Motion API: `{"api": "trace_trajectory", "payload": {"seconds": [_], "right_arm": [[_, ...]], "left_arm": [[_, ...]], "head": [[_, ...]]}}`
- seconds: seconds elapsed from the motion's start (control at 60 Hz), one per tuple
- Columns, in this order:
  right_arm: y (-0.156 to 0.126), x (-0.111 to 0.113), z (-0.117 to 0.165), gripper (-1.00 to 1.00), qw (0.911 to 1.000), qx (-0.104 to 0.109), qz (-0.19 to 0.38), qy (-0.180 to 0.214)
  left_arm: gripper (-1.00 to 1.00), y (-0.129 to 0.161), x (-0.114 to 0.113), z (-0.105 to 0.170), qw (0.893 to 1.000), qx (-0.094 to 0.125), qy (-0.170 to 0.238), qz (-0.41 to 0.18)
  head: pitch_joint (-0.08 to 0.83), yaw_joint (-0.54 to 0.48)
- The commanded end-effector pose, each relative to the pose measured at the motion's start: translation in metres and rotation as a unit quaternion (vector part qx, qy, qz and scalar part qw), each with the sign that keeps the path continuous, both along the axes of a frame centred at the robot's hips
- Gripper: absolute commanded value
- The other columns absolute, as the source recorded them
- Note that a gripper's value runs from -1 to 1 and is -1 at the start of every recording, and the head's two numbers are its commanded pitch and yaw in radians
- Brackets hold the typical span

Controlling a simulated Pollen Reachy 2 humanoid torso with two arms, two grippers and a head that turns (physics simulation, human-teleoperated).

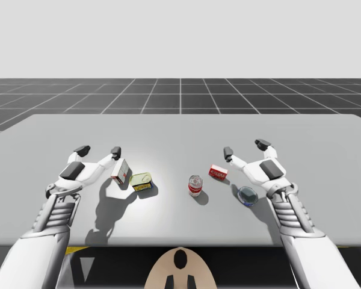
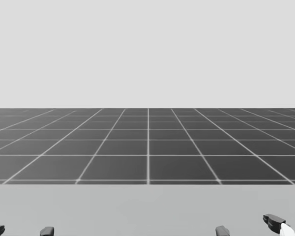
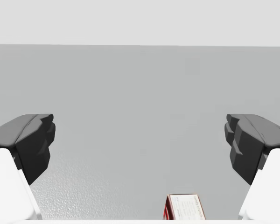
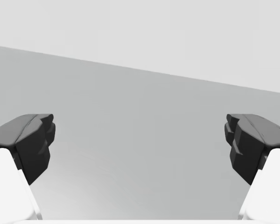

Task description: Lift the tuna fish can off the table.

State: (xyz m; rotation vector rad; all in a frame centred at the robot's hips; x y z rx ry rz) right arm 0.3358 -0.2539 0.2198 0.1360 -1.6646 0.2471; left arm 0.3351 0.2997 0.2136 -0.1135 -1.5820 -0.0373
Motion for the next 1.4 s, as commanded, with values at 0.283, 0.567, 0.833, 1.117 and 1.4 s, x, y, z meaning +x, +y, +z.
{"api": "trace_trajectory", "payload": {"seconds": [0.283,0.567,0.833,1.117,1.4], "right_arm": [[0.0014,0.0016,-0.0002,-1.0,0.9999,-0.005,-0.014,0.002],[0.0024,0.0028,-0.0009,-1.0,0.9998,-0.003,-0.018,0.004],[0.0024,0.0041,-0.0028,-1.0,0.9998,0.001,-0.016,0.008],[0.0035,0.0062,-0.0056,-1.0,0.9999,-0.002,-0.013,0.011],[0.0015,0.0036,-0.0006,-1.0,0.9999,0.015,0.003,0.008]], "left_arm": [[-1.0,0.0017,-0.0001,0.0013,1.0,-0.003,0.001,0.003],[-1.0,0.0021,0.0003,0.0018,1.0,-0.006,0.0,0.002],[-1.0,0.0033,-0.0006,0.0038,1.0,-0.012,-0.003,-0.001],[-1.0,0.0027,-0.001,0.0042,1.0,-0.016,-0.003,-0.005],[-1.0,0.0023,-0.0008,0.0041,1.0,-0.018,-0.002,-0.005]], "head": [[0.157,0.0],[0.416,-0.03],[0.563,-0.13],[0.702,-0.29],[0.768,-0.39]]}}
